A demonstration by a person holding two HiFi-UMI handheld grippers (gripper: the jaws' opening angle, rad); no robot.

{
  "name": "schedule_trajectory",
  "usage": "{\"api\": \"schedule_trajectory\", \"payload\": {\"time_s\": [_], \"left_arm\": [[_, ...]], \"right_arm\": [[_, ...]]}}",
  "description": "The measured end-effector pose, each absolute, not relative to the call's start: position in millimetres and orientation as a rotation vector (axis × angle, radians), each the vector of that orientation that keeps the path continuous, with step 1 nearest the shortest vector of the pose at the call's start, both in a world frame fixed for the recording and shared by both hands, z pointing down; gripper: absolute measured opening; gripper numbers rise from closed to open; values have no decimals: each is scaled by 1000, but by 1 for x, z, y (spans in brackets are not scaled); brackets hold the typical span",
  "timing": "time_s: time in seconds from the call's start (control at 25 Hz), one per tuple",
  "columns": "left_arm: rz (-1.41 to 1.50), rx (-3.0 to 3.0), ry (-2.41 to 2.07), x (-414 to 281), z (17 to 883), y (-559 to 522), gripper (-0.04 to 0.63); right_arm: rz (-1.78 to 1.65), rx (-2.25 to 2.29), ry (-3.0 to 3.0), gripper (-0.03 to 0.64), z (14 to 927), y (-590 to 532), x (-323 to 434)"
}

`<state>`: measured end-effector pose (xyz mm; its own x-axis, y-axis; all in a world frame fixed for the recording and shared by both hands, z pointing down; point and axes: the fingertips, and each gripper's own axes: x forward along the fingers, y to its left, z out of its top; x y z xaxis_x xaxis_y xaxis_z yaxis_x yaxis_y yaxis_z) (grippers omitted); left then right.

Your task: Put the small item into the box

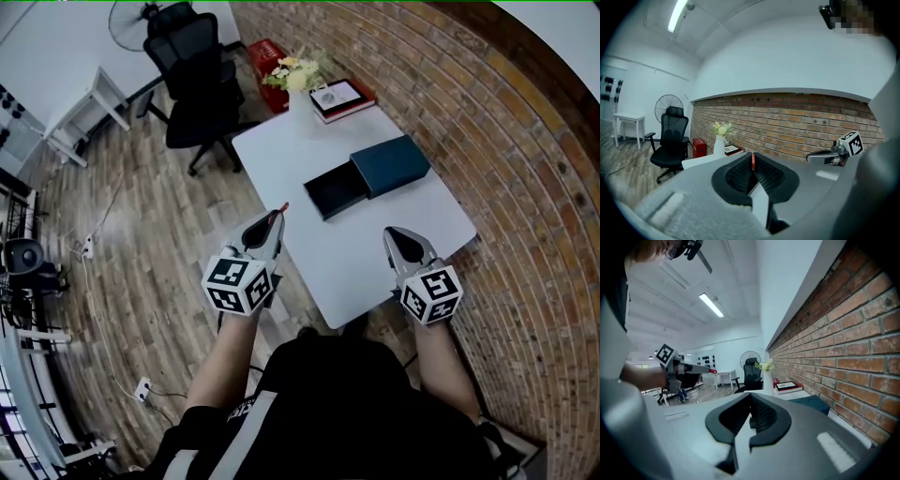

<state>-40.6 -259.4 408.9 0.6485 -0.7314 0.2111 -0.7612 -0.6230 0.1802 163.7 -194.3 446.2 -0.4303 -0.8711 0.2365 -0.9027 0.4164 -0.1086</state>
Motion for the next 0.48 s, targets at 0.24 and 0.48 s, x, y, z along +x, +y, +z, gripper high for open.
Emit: {"api": "schedule_trajectory", "payload": {"time_s": [0.24, 0.48], "left_arm": [[202, 2559, -1287, -19, 418, -276, 18], [198, 2528, -1333, -12, 422, -288, 18]], "right_arm": [[411, 1515, -2572, 2, 464, -220, 189], [426, 1427, -2611, 2, 466, -249, 191]]}}
